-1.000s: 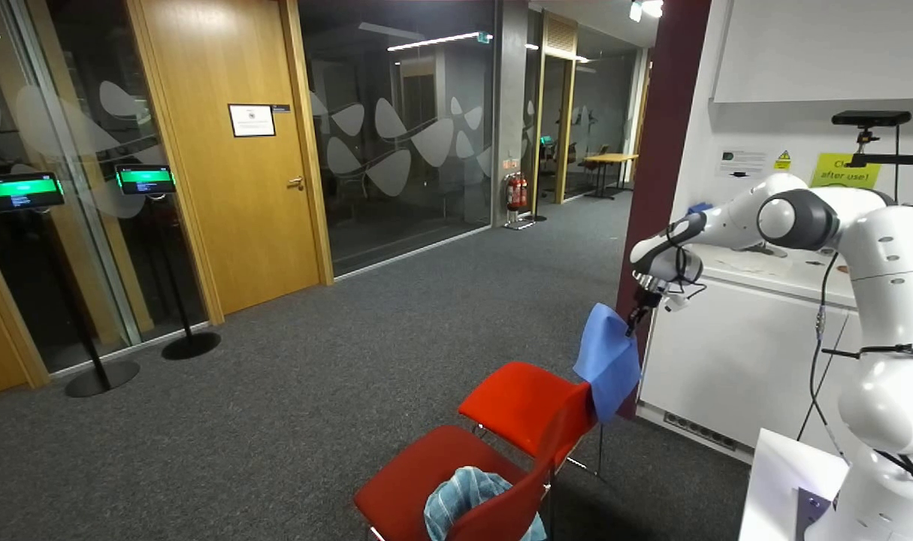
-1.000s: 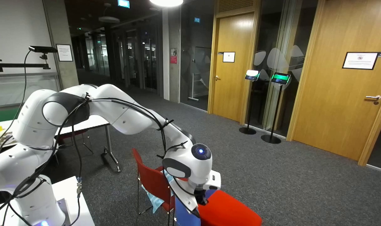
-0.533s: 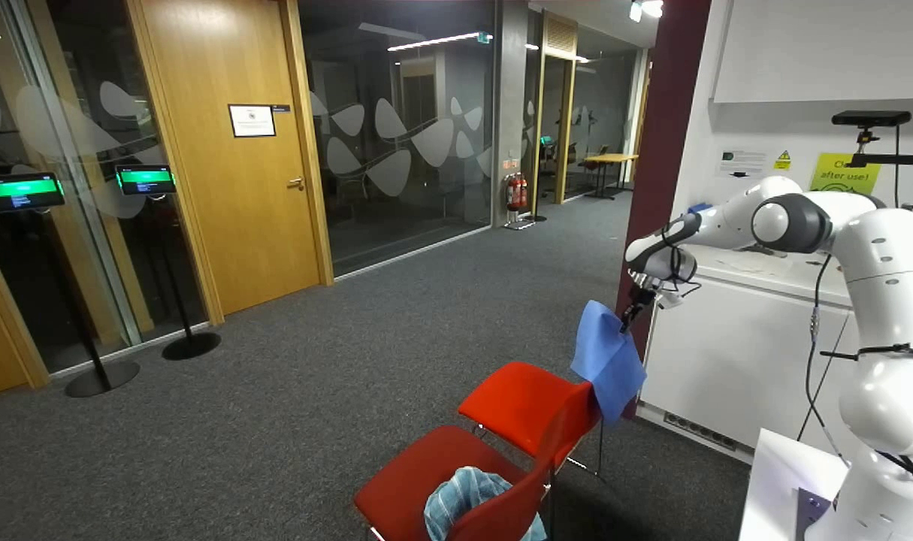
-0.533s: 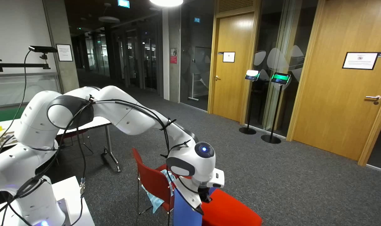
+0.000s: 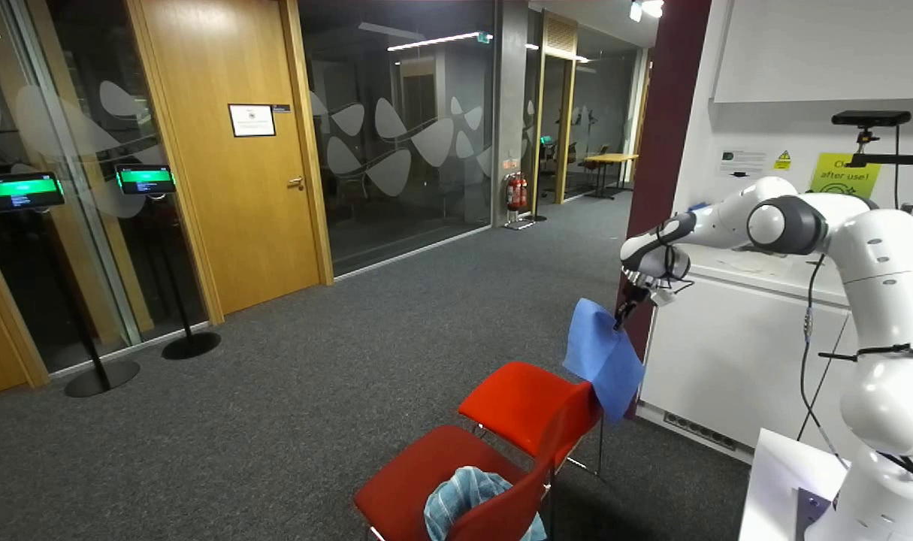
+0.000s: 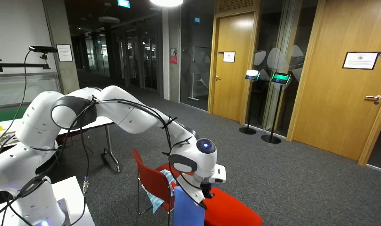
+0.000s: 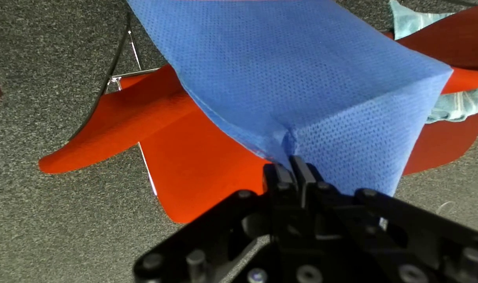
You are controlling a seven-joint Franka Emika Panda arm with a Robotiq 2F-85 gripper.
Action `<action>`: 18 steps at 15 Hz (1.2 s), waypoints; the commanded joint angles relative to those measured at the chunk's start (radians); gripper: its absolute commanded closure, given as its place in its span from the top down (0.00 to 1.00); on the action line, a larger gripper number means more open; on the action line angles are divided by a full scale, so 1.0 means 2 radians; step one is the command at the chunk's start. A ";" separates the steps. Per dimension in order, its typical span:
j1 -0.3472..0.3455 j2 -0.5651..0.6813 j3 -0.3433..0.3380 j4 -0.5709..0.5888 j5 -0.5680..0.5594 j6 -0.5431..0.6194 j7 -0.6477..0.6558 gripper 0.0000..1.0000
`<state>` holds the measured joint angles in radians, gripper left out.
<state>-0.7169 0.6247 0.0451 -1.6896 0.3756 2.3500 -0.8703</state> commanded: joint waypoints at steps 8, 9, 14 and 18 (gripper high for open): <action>0.009 0.017 -0.014 0.022 -0.004 -0.016 0.010 0.94; 0.009 0.017 -0.015 0.022 -0.004 -0.015 0.011 0.99; 0.016 -0.002 -0.027 -0.010 -0.004 0.014 0.035 1.00; 0.034 -0.044 -0.058 -0.095 -0.008 0.128 0.109 1.00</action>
<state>-0.6876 0.6361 -0.0218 -1.7196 0.3744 2.4613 -0.7474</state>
